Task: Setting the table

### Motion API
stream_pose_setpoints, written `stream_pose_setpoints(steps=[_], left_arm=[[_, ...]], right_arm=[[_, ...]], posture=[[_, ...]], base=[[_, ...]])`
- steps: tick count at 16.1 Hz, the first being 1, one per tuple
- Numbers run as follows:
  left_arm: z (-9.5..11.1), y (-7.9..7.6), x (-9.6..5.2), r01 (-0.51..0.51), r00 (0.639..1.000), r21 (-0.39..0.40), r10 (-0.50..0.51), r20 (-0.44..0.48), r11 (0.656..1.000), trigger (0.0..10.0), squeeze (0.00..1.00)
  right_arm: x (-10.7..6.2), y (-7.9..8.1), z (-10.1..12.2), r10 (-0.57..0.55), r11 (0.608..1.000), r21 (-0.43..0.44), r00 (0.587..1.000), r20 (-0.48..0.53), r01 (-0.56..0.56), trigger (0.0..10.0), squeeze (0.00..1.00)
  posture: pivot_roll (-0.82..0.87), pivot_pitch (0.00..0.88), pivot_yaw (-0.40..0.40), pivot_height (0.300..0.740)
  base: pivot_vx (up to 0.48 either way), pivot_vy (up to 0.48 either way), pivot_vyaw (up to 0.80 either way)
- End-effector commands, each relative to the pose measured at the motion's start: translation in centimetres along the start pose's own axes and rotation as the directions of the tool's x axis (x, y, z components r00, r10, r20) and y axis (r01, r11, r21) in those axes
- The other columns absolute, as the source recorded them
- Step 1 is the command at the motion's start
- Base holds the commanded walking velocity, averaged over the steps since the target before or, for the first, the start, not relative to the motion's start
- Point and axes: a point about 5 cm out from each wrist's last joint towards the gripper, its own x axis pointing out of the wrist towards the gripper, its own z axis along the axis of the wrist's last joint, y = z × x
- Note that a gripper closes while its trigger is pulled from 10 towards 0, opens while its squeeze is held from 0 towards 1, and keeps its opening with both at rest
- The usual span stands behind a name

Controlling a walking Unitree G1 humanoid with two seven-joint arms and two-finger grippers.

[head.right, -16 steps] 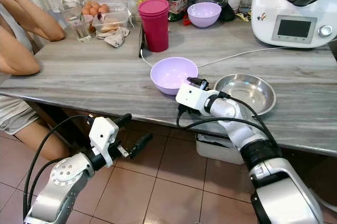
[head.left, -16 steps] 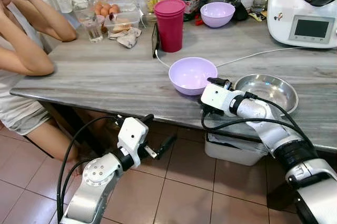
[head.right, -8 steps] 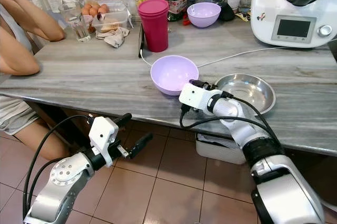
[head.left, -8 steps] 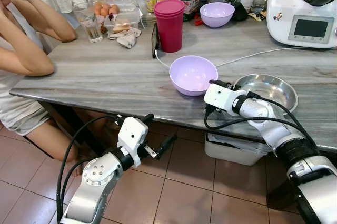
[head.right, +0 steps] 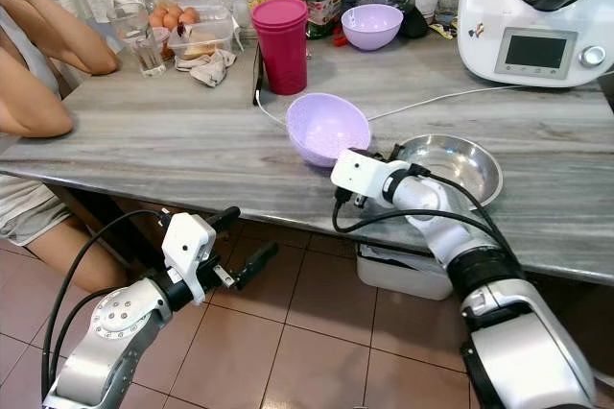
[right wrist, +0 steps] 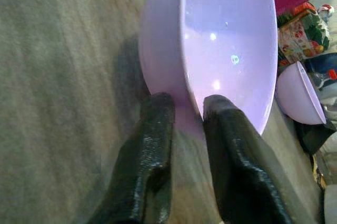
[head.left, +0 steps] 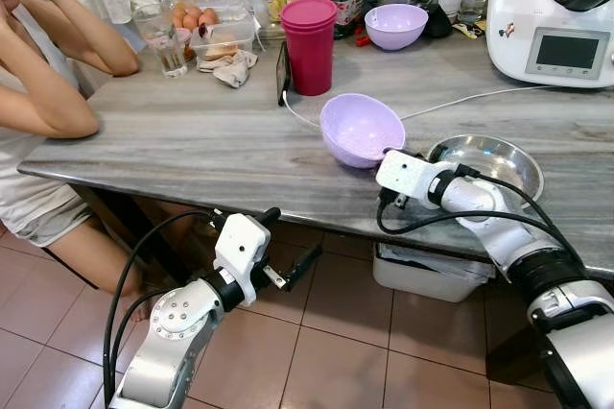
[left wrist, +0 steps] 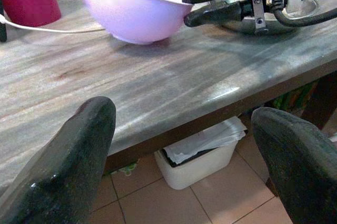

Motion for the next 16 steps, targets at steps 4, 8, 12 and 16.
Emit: stream_pose_setpoints(steps=[4,8,12,16], left_arm=[[0.0,0.2,0.0,-0.003,1.000,0.012,0.003,-0.007,1.000,10.0,0.00],[-0.1,0.2,0.1,0.002,1.000,0.015,-0.002,-0.017,1.000,10.0,0.00],[-0.3,0.1,0.1,0.001,1.000,0.015,-0.001,-0.026,1.000,10.0,0.00],[-0.3,0.1,0.2,0.006,0.999,0.015,-0.005,-0.033,1.000,10.0,0.00]], right_arm=[[-0.2,-1.6,0.9,-0.028,0.999,-0.038,0.999,0.040,0.029,3.8,0.00],[-0.7,-1.7,0.9,-0.008,0.998,-0.056,0.999,0.048,0.011,3.1,0.00],[-1.1,-2.0,1.5,-0.001,0.997,-0.080,0.998,0.060,0.006,10.0,0.00],[-1.4,-0.9,1.8,0.061,0.997,-0.051,0.996,0.061,-0.058,10.0,0.00]], posture=[[-0.22,0.085,0.105,0.740],[-0.23,0.079,0.104,0.740],[-0.23,0.080,0.104,0.740],[-0.23,0.081,0.104,0.740]], base=[[0.000,0.000,0.00],[0.000,0.000,0.00],[0.000,0.000,0.00],[0.000,0.000,0.00]])
